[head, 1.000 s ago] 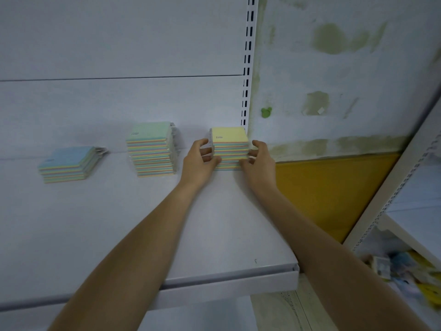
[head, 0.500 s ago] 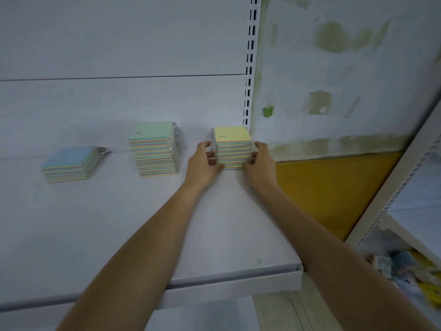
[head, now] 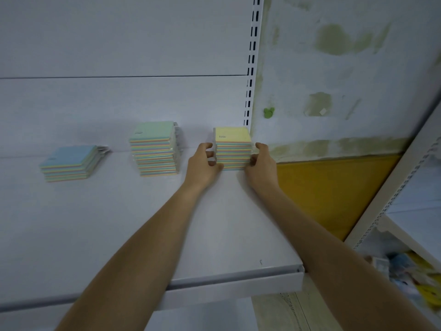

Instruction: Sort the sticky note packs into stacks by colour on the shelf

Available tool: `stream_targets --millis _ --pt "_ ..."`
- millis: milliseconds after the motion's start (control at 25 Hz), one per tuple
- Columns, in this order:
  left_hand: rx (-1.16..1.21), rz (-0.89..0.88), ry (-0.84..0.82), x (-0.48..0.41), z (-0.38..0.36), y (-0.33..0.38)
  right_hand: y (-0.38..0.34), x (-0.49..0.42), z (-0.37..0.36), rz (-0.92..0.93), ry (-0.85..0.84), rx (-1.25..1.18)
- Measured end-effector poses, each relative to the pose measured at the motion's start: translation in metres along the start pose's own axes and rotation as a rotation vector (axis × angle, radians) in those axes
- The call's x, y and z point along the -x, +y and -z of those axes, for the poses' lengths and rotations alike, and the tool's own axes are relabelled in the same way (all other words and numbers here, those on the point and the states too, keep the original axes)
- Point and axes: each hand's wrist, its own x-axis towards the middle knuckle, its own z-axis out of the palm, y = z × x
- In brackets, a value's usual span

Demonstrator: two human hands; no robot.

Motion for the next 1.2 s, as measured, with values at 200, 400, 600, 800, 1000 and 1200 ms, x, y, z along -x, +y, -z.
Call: stream_targets --millis 200,400,600,800,1000,1200 --pt "-0.057 -0.002 0.031 -0.003 -0.003 -0.002 0.002 -0.004 -0.003 -0.007 -0.019 0.003" --pt "-0.087 -0.025 0.023 0.0 -0.004 0.0 0.006 -0.009 -0.005 0.024 0.015 0.029" --pt "-0.057 -0.04 0.055 0.002 -0.005 0.002 0.009 -0.011 -0.006 0.027 0.0 0.035" --pt "-0.12 -0.114 0.059 0.008 -0.002 0.005 -0.002 0.0 -0.006 0.115 0.081 0.141" --pt "-0.252 -0.277 0.188 0.018 0.03 0.02 -0.016 0.005 -0.003 0.297 0.121 0.25" --pt "-0.558 -0.441 0.239 0.019 0.097 0.038 -0.054 0.002 -0.004 0.494 0.068 0.288"
